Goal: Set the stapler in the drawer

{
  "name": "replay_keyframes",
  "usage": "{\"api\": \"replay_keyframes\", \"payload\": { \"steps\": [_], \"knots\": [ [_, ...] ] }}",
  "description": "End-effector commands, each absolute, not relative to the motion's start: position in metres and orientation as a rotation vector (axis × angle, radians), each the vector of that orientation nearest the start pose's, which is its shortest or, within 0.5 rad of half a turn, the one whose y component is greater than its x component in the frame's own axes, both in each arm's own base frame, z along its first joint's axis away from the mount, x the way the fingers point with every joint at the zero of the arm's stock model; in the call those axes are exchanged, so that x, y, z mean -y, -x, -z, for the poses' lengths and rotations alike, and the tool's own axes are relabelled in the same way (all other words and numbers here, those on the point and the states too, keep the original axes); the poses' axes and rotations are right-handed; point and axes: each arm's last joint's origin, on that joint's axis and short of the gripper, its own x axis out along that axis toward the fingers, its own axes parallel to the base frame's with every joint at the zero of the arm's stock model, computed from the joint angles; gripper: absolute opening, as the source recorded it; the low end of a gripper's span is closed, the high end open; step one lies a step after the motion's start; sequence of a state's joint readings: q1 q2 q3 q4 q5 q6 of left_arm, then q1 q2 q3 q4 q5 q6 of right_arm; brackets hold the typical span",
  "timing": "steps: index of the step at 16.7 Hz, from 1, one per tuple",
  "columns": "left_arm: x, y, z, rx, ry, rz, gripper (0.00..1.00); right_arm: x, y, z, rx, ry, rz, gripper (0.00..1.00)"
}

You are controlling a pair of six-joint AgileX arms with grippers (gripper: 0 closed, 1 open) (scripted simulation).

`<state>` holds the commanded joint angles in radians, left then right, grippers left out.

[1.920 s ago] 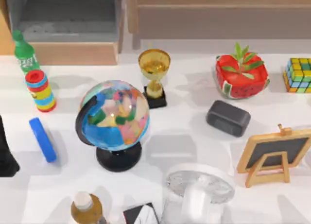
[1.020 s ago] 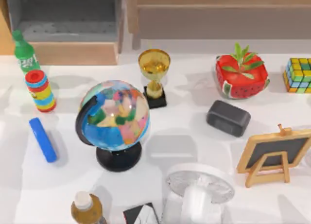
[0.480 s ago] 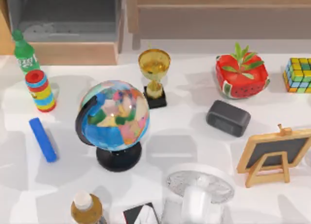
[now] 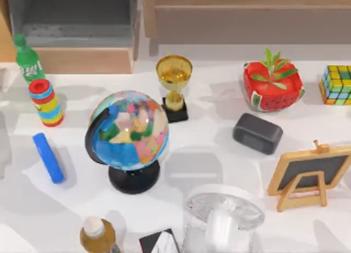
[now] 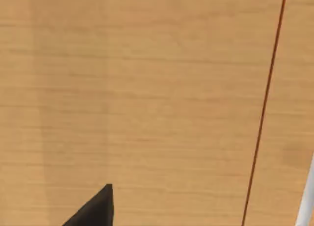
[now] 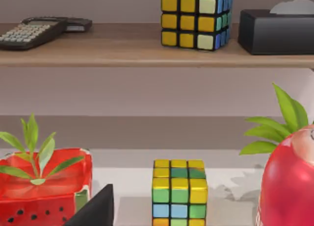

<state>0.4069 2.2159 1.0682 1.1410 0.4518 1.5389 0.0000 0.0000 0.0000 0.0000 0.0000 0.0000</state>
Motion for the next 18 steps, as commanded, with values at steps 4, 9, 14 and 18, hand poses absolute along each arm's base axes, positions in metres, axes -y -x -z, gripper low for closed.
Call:
{"api": "replay_keyframes", "payload": {
  "steps": [4,9,14,18],
  "knots": [
    [-0.171,-0.408,-0.095,0.016,-1.571,0.016,1.0,0.001,-0.106,-0.16,0.0,0.0,0.0,1.0],
    [-0.169,-0.408,-0.095,0.016,-1.569,0.02,1.0,0.001,-0.106,-0.16,0.0,0.0,0.0,1.0],
    [-0.171,-0.427,-0.095,0.016,-1.571,0.016,1.0,0.001,-0.106,-0.16,0.0,0.0,0.0,1.0],
    [-0.171,-0.433,-0.095,0.016,-1.571,0.016,1.0,0.001,-0.106,-0.16,0.0,0.0,0.0,1.0]
  ]
}}
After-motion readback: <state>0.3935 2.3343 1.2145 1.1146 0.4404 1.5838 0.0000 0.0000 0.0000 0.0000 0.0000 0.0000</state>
